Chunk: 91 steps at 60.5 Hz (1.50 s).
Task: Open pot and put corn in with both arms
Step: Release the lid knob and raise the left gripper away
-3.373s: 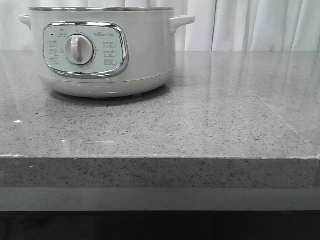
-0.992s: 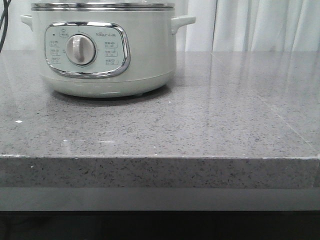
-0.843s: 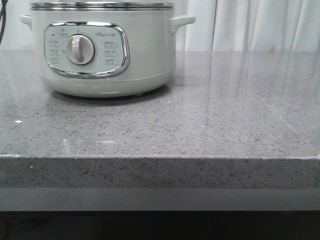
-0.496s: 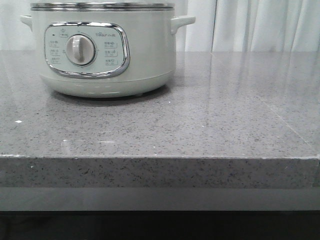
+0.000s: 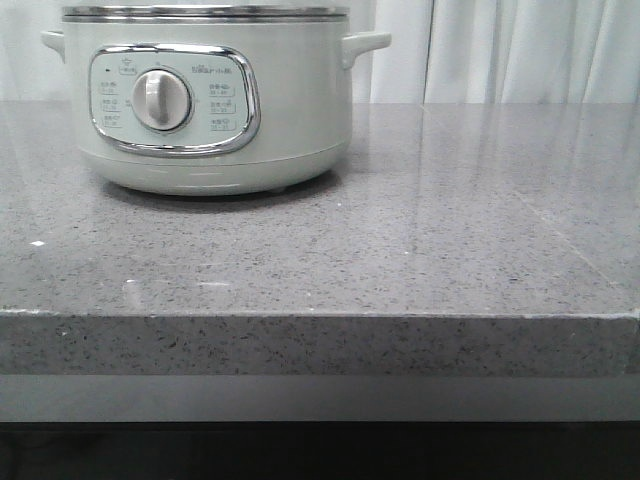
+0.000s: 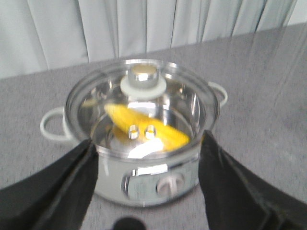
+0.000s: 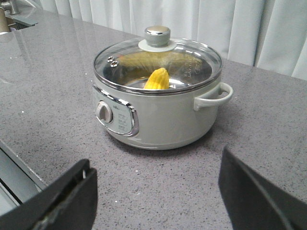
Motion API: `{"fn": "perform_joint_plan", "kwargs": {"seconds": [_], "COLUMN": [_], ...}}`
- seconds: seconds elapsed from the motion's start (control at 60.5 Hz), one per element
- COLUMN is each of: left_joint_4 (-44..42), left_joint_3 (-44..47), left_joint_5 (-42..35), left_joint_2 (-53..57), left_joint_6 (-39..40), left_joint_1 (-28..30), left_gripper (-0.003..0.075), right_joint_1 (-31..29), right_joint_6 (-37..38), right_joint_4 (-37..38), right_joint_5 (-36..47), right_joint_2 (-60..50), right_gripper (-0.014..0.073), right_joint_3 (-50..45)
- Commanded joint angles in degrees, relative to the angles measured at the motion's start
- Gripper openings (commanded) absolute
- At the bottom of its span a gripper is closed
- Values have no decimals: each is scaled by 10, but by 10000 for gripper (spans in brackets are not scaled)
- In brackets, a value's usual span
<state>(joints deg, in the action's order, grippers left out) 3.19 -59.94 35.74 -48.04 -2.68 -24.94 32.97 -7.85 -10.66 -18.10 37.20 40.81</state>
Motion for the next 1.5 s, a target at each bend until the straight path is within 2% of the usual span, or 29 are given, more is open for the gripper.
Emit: {"fn": "perform_joint_plan", "kwargs": {"seconds": [0.0, 0.248, 0.298, 0.347, 0.496, 0.562, 0.628, 0.992, 1.075, 1.191, 1.323, 1.488], "left_joint_4": [-1, -1, -1, -1, -1, -1, -1, -1, -1, -51, -50, -11], "left_joint_3": [40, 152, 164, 170, 173, 173, 173, 173, 194, 264, 378, 499], "left_joint_5": [-49, -56, -56, -56, -56, -55, -55, -55, -83, -180, -279, -321], "left_joint_2": [54, 152, 164, 168, 171, 171, 171, 171, 181, 224, 300, 398], "left_joint_6": [5, 5, 5, 5, 5, 5, 5, 5, 5, 5, 6, 6], "left_joint_1": [-2, -2, -2, -2, -2, -2, -2, -2, -6, 24, 89, 155], "left_gripper": [438, 432, 395, 339, 121, 39, -20, -20, -20, -20, -20, -20], "right_joint_1": [-2, -2, -2, -2, -2, -2, -2, -2, -2, -2, -2, -2], "right_joint_6": [-5, -5, -5, -5, -5, -5, -5, -5, -5, -5, -5, -5], "right_joint_4": [-6, -6, -6, -6, -6, -6, -6, -6, -6, -6, -6, -6], "right_joint_5": [44, 37, 37, 37, 35, 34, 34, 34, 34, 33, 33, 33], "right_joint_2": [-3, -3, -3, -3, -3, -3, -3, -3, -3, -3, -3, -3], "right_gripper": [545, 524, 465, 371, 91, -11, -73, -67, -67, -67, -67, -67], "right_joint_3": [16, 16, 16, 16, 16, 16, 16, 16, 16, 16, 16, 16]}}
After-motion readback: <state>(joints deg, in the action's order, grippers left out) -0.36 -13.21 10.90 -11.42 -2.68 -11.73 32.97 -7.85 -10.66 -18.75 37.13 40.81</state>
